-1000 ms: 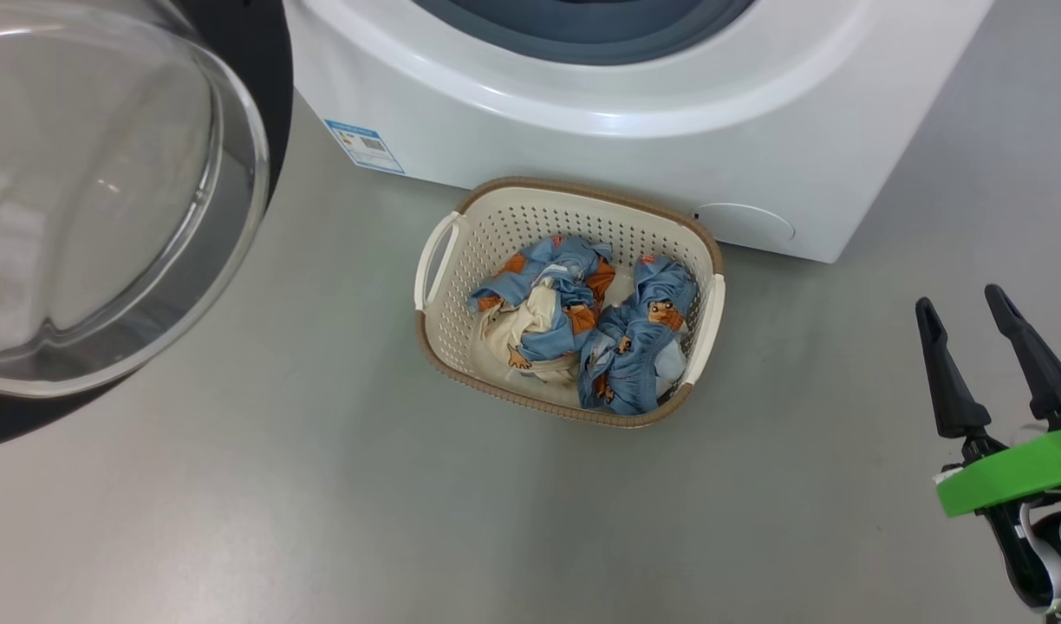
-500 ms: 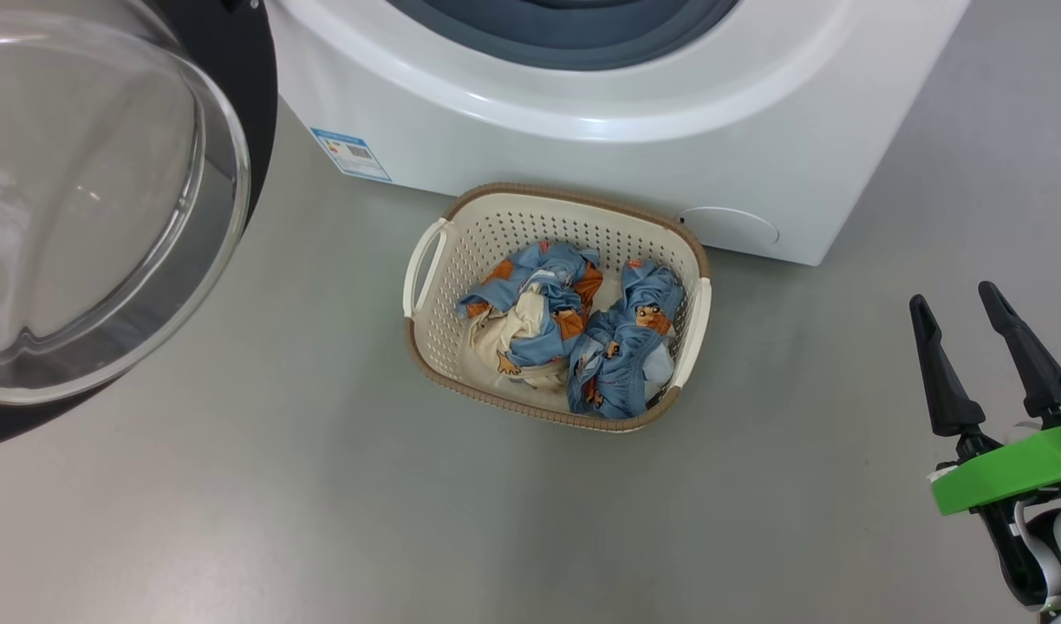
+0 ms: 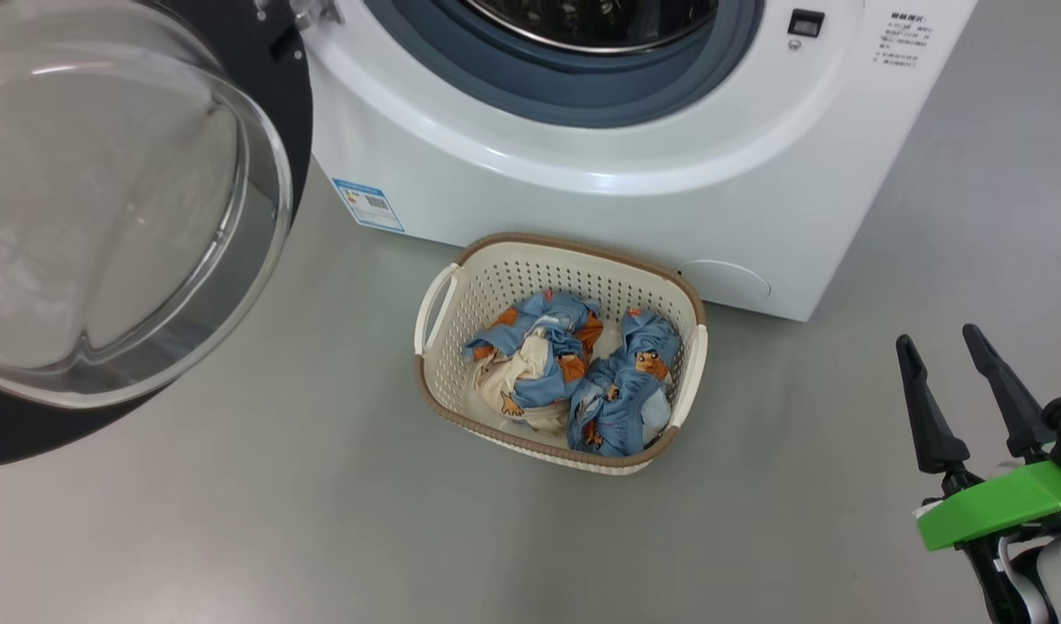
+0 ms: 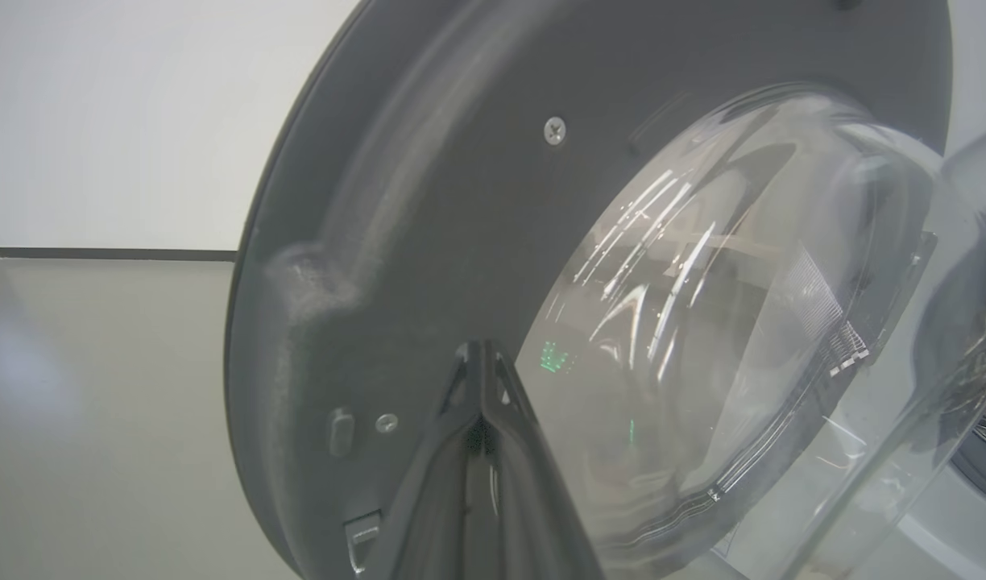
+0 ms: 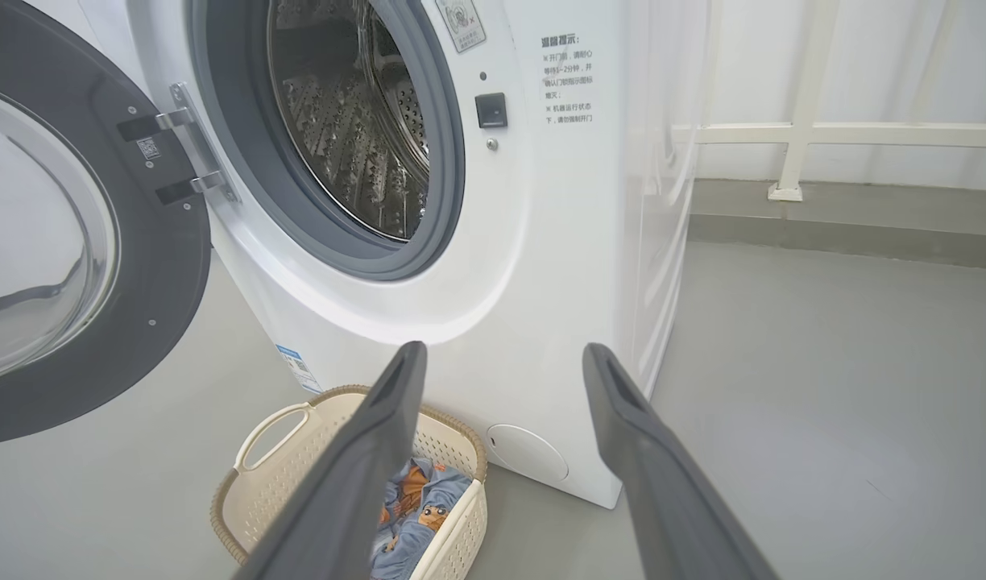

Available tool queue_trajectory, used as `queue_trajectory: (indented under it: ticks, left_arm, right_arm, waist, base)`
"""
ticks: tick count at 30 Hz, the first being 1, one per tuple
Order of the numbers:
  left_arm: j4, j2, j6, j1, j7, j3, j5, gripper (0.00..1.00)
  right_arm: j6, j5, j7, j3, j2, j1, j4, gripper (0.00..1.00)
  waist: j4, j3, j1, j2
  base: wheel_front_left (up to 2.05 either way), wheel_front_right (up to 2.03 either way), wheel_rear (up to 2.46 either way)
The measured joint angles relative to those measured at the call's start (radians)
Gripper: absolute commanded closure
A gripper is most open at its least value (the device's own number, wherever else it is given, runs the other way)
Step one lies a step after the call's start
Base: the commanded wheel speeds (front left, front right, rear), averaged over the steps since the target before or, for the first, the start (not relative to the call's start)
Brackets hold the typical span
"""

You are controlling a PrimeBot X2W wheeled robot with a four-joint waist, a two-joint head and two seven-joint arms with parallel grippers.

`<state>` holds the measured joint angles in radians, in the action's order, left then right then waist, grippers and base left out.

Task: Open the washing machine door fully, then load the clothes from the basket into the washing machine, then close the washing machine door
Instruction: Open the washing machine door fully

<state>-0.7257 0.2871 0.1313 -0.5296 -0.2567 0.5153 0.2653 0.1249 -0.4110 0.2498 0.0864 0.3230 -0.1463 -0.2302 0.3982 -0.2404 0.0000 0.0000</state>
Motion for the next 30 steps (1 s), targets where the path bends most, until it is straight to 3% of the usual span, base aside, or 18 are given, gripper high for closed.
queue_trajectory:
  ticks: [7,8,11,12,14,16,22,30]
  left_arm:
    - [0.115,-0.027,0.0,0.109,0.0,-0.093,0.053,1.0]
    - [0.131,-0.034,0.0,0.13,0.0,-0.099,0.055,0.96]
    - [0.177,-0.049,0.0,0.191,0.0,-0.113,0.055,0.63]
    - [0.192,-0.055,0.0,0.208,0.0,-0.12,0.055,0.63]
    - [0.221,-0.069,0.0,0.237,0.0,-0.132,0.055,0.48]
    - [0.257,-0.086,0.0,0.267,0.0,-0.145,0.048,0.0]
    - [0.321,-0.122,0.0,0.331,0.0,-0.196,0.041,0.0]
    - [0.402,-0.118,0.0,0.395,0.0,-0.288,0.069,0.0]
  right_arm:
    - [0.0,-0.001,0.0,-0.006,-0.013,0.015,0.0,0.0]
    - [0.0,-0.002,0.0,-0.006,-0.016,0.015,0.001,0.0]
    - [0.0,-0.002,0.0,-0.007,-0.021,0.029,0.003,0.0]
    - [0.0,-0.002,0.0,-0.007,-0.023,0.037,0.003,0.0]
    - [0.0,-0.003,0.0,-0.009,-0.027,0.048,0.005,0.0]
    - [0.0,-0.003,0.0,-0.01,-0.032,0.054,0.006,0.0]
    - [0.0,-0.003,0.0,-0.011,-0.035,0.058,0.012,0.0]
    - [0.0,-0.003,0.0,-0.017,-0.042,0.059,0.022,0.0]
  waist:
    - [0.011,0.045,0.0,0.0]
    - [0.011,0.052,0.0,0.0]
    - [0.011,0.075,0.0,0.0]
    - [0.011,0.082,-0.0001,0.0]
    - [0.008,0.097,0.0,0.0]
    - [0.004,0.11,0.0,0.0]
    - [-0.029,0.131,0.0,0.0]
    - [-0.094,0.141,0.0,0.0]
  base:
    - [0.0,0.0,0.0]
    - [0.0,0.0,0.0]
    - [0.0,0.0,0.0]
    - [0.0,0.0,0.0]
    - [0.0,0.0,0.0]
    - [0.0,0.0,0.0]
    - [0.0,0.0,0.0]
    - [0.0,0.0,0.0]
